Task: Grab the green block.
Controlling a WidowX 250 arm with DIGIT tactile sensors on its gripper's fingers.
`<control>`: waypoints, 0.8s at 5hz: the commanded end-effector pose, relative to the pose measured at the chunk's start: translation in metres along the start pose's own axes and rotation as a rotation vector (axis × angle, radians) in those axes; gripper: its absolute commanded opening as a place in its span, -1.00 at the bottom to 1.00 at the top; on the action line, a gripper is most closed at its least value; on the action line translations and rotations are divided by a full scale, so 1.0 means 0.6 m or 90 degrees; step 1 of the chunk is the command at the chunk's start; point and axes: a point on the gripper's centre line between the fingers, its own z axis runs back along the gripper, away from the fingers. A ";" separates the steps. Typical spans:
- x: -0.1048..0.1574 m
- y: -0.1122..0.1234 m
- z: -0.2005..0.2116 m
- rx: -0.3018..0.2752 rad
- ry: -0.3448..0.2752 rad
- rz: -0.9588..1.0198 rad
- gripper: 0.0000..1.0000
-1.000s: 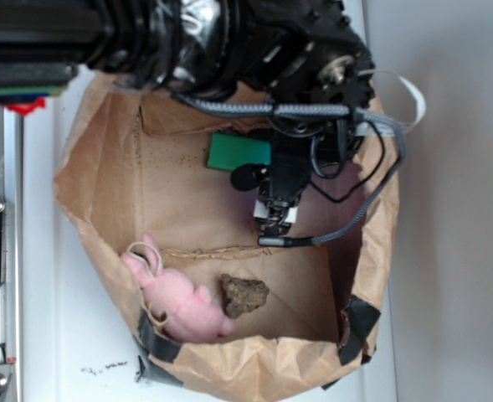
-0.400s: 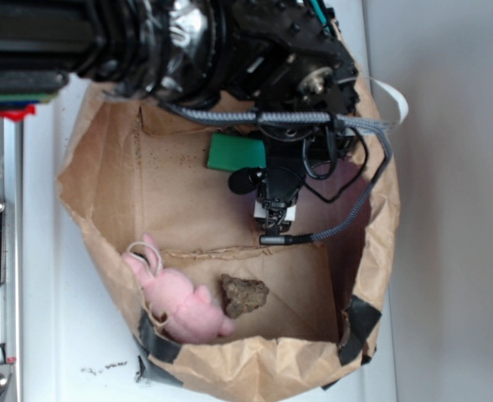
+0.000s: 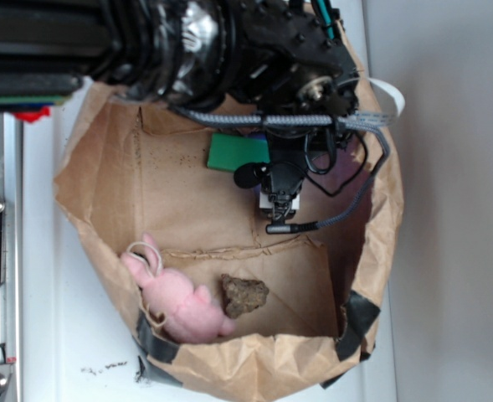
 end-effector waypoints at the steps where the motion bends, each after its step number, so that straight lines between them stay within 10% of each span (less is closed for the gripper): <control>1: -0.008 -0.010 -0.006 0.063 -0.016 -0.023 1.00; 4: -0.020 -0.021 -0.015 0.075 0.001 -0.038 1.00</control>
